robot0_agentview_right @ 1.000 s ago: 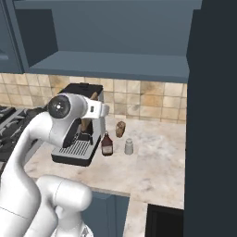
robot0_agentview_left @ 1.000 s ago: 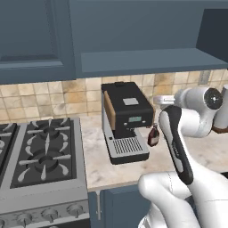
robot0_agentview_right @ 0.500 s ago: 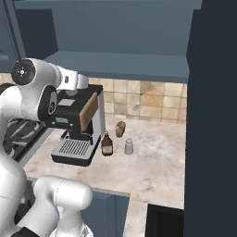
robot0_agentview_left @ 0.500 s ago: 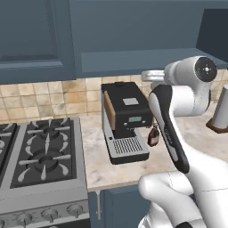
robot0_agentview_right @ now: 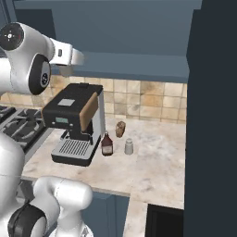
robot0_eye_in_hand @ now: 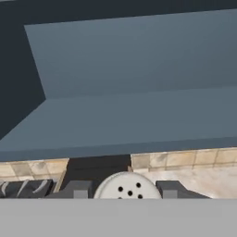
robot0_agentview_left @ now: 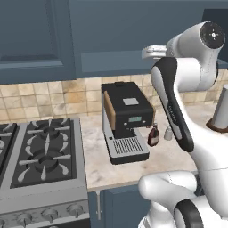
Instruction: There are various items on the counter. Only move the condiments/shakers into the cabinet.
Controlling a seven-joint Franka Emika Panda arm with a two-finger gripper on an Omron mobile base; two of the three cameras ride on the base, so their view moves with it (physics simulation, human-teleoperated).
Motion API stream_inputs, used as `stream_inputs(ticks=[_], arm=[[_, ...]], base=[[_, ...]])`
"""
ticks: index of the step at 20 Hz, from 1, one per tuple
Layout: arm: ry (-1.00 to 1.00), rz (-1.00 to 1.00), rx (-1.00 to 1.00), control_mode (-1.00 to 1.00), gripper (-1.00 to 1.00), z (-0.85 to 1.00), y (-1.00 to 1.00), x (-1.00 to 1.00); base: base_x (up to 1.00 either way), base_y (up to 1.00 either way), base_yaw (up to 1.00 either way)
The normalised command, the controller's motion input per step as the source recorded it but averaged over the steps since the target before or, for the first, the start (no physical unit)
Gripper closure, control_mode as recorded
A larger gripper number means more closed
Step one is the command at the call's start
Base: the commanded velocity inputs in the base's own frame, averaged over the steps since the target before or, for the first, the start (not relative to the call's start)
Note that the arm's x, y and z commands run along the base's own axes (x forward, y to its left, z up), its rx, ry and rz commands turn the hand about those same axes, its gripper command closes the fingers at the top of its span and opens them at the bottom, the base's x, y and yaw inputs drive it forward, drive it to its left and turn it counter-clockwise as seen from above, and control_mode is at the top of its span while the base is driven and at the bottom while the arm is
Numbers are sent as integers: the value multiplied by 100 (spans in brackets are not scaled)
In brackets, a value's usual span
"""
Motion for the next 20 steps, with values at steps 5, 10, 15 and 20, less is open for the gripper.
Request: stream_inputs(ticks=[5,10,15,20], arm=[[0,0,0,-100,100,0,0,23],[0,0,0,-100,100,0,0,43],[-1,0,0,-100,100,-1,0,54],[0,0,0,-100,100,-10,0,59]], base=[[0,0,0],[0,0,0],[0,0,0],[0,0,0]])
